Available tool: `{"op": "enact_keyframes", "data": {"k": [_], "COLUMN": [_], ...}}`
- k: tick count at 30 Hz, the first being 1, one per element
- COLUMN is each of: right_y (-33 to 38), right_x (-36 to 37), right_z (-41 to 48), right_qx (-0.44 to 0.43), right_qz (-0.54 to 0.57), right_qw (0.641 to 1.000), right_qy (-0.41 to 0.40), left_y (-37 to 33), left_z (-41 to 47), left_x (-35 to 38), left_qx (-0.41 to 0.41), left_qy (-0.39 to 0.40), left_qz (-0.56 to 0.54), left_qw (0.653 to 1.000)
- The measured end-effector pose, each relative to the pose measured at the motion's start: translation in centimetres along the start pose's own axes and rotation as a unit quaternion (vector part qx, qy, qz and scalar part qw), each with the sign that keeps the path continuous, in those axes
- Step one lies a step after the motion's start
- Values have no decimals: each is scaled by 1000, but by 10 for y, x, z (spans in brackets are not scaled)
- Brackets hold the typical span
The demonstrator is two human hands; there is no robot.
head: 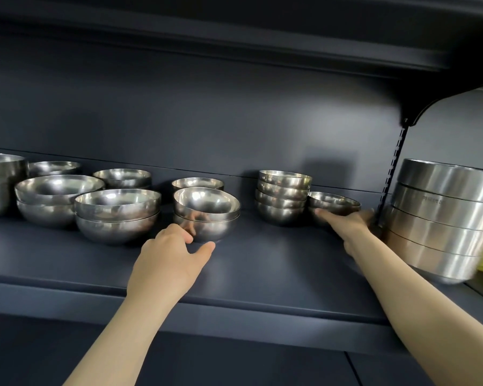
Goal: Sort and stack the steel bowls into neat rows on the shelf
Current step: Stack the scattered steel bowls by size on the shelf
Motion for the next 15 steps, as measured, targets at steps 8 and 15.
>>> {"op": "enact_keyframes", "data": {"k": [8, 15], "right_y": [-1, -1], "right_x": [-11, -18], "right_z": [1, -12], "right_qx": [-54, -82], "right_qz": [-59, -59], "right_qw": [996, 994], "right_qy": [-41, -28], "left_y": [1, -8], "left_z": [2, 18], "left_x": [-2, 5], "left_qx": [-42, -75], "left_qy": [33, 99], "left_qz": [-57, -106], "left_qw": [997, 987]}}
Point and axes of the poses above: each hand's wrist, its own z-axis towards the middle knuckle, its own x-axis out of the palm, y = z × x, the point moved 1 cm from there along z, towards the middle knuckle, and after that the axes turned 5 degrees about -y, right-handed, at the moved point
